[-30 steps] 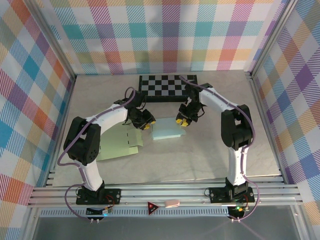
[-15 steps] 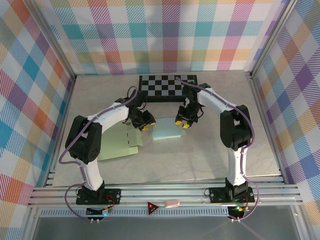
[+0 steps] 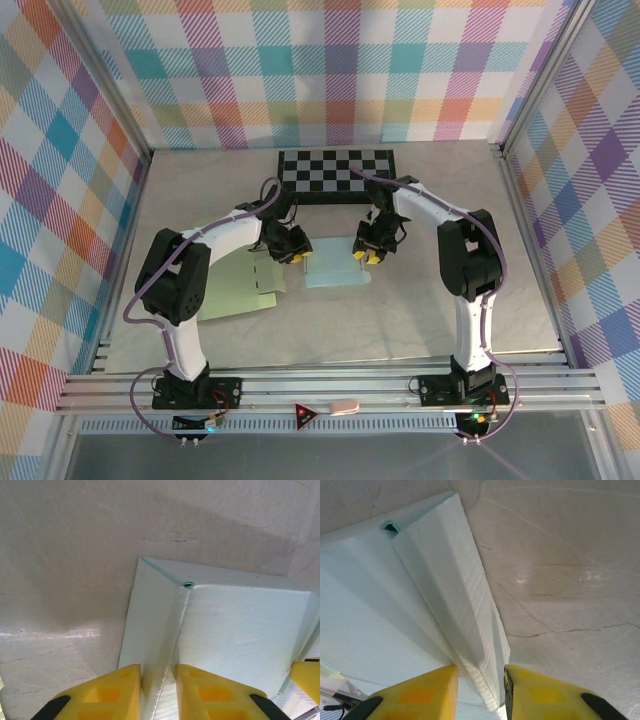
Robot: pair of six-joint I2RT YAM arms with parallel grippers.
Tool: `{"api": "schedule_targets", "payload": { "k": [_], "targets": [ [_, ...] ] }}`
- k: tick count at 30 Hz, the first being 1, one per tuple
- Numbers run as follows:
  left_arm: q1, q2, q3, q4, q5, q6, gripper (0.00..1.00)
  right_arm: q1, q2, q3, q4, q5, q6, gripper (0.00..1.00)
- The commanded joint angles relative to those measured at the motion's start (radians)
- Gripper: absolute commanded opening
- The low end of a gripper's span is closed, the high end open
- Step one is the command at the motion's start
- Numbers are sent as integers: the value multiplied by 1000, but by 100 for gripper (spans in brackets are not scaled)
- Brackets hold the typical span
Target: Fold the paper box
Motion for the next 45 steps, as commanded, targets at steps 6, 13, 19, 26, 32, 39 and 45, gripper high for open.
{"api": "schedule_targets", "payload": {
  "k": [6,13,19,26,32,39,45],
  "targets": [
    [-5,7,-31,-39,-35,46,21,4,10,-16,5,-13,-33,29],
    [-5,16,-37,-42,-22,78,13,-34,-36,-69,74,-112,-85,42],
    [7,25,-53,-52,-11,106,7,-94,-61,-167,198,-219,-144,59],
    [36,25,-93,-47,5,126,4,-115,-39,-220,344,-473,-213,65],
    [54,26,-116,-41,8,135,2,-116,-36,-243,384,-527,-270,66],
    [79,26,-146,-30,13,146,1,-114,-5,-237,390,-561,-291,67],
    [97,28,-177,-21,7,156,0,-118,-32,-242,336,-498,-344,72]
  ]
}}
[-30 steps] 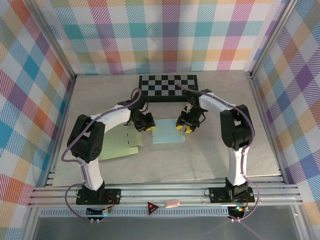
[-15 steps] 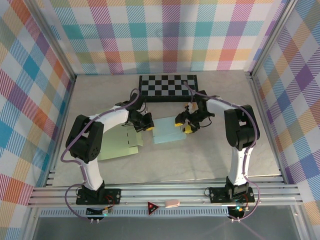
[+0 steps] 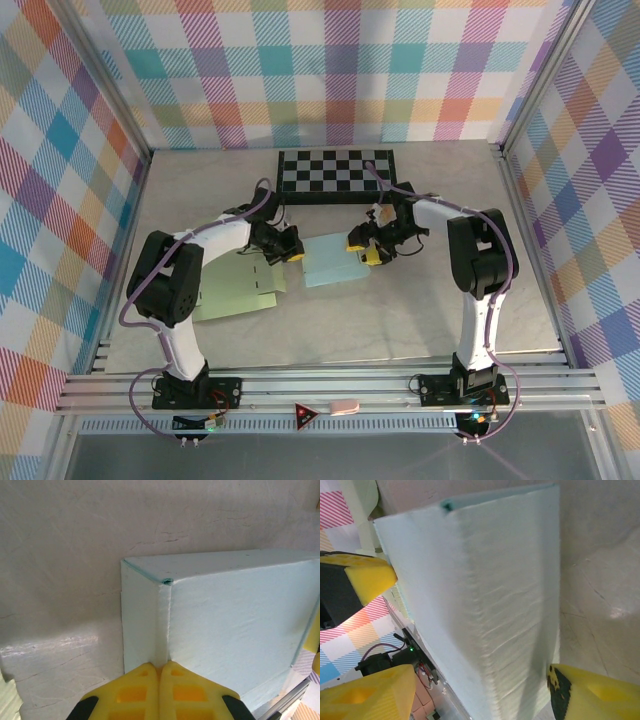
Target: Fold the paper box
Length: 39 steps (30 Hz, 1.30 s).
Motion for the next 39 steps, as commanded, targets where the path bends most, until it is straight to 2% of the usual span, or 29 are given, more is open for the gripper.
{"api": "schedule_targets", "payload": {
  "k": [1,6,12,19,20,24,27,30,33,37,39],
  "targets": [
    [18,63,-80,-118,-112,26,0,1,-19,-12,-22,2,-64,73],
    [27,67,-86,-124,-114,39,0,-18,-44,-38,-4,-17,-64,76],
    [27,80,-76,-122,-110,38,0,20,8,-36,136,-143,37,76],
    [28,49,-71,-108,-104,20,1,60,39,-81,344,-184,228,67],
    [28,38,-69,-103,-100,13,3,60,39,-91,367,-184,257,64],
    [33,-30,-47,-90,-98,-19,30,59,15,-125,454,-176,396,55],
    [39,-110,-43,-47,-109,-51,45,54,13,-115,441,-171,502,45],
    [40,-187,-34,4,-118,-51,50,37,-5,-116,401,-153,605,38],
    [40,-255,-39,63,-119,-1,51,7,-23,-125,354,-167,742,38],
    [32,-322,-82,209,-19,144,51,-31,10,-59,49,-225,794,33],
    [1,-342,-89,229,45,285,51,-41,-11,-92,35,-241,859,32]
  ]
}}
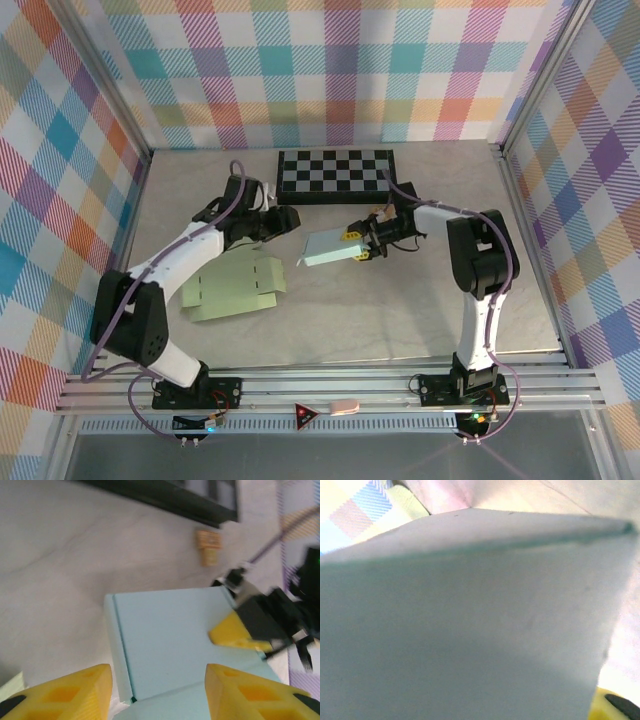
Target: Fold the paper box
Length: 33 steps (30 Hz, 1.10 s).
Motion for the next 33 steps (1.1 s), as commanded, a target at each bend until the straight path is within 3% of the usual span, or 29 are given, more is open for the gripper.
{"api": "schedule_targets", "payload": {
  "k": [1,6,9,13,16,20,25,26,29,33],
  "targets": [
    [-56,-45,-25,70,109,294,52,-24,-17,-37,-202,3,180,32],
    [-261,-14,96,-218,9,741,55,-31,-19,-16,-300,-48,195,35],
    [-299,10,111,-251,-53,829,57,-32,-6,-6,-360,-60,162,36],
    [-307,46,129,-308,-34,955,61,-33,26,-11,-441,-75,104,36],
    [-341,28,74,-251,-99,1076,65,-35,31,-20,-446,-78,101,36],
    [-345,67,79,-223,-190,1103,67,-41,61,11,-501,-76,48,36],
    [-347,137,106,-190,-213,1121,68,-56,96,35,-543,-69,1,36],
    [-349,152,114,-188,-220,1121,74,-60,99,39,-548,-67,-4,36],
    [-343,168,104,-116,-298,1093,74,-64,104,46,-555,-61,-10,36],
    [-251,152,146,-95,-181,947,75,-70,103,46,-559,-58,-19,36]
  ]
}}
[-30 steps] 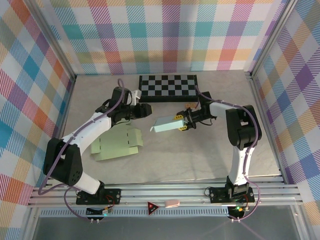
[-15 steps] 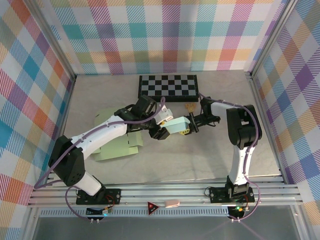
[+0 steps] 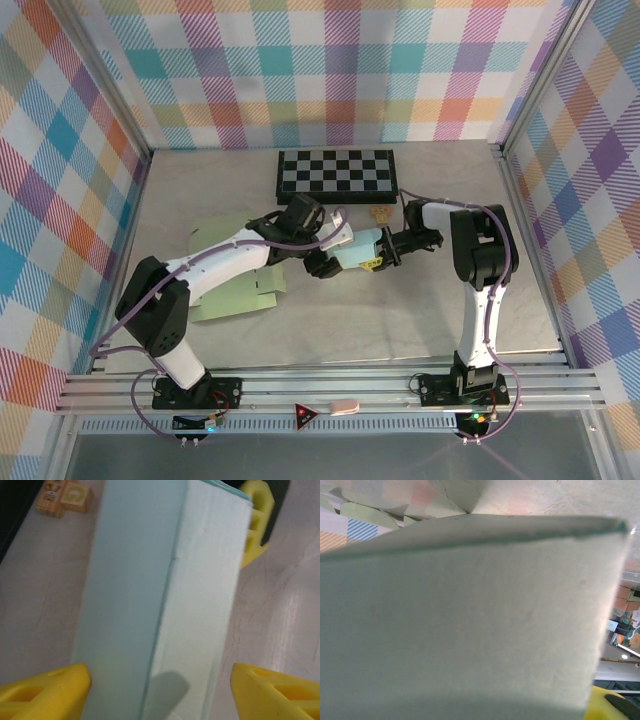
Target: Fold the paper box
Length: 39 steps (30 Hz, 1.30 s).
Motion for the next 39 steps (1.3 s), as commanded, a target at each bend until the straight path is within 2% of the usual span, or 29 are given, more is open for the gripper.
{"api": "schedule_targets", "payload": {
  "k": [1,3,4,7,9,13,15,20,26,30,35,39],
  "targets": [
    [113,13,62,-16,79,-147,75,-3,17,4,-57,116,-37,36],
    [194,42,142,-109,217,-249,76,-6,19,6,-59,121,-42,36],
    [242,78,190,-175,329,-289,76,-5,19,7,-60,122,-43,36],
    [320,196,298,-373,568,-306,75,-7,20,16,-63,125,-44,37],
    [319,230,320,-445,628,-248,75,-7,22,23,-67,126,-43,37],
    [298,205,305,-381,668,-219,75,-7,23,30,-63,128,-30,37],
    [270,194,312,-363,655,-193,75,-7,27,35,-63,127,-26,37],
    [176,206,328,-377,537,-106,75,-7,36,43,-60,128,-18,37],
    [75,153,243,-276,242,-23,75,-10,44,44,-51,123,-11,38],
    [61,98,179,-172,193,-25,76,-12,53,51,-52,119,-9,38],
    [53,99,181,-186,211,-12,76,-13,61,70,-60,119,-13,38],
    [13,118,193,-222,160,50,77,-16,64,72,-62,115,-13,39]
  ]
}}
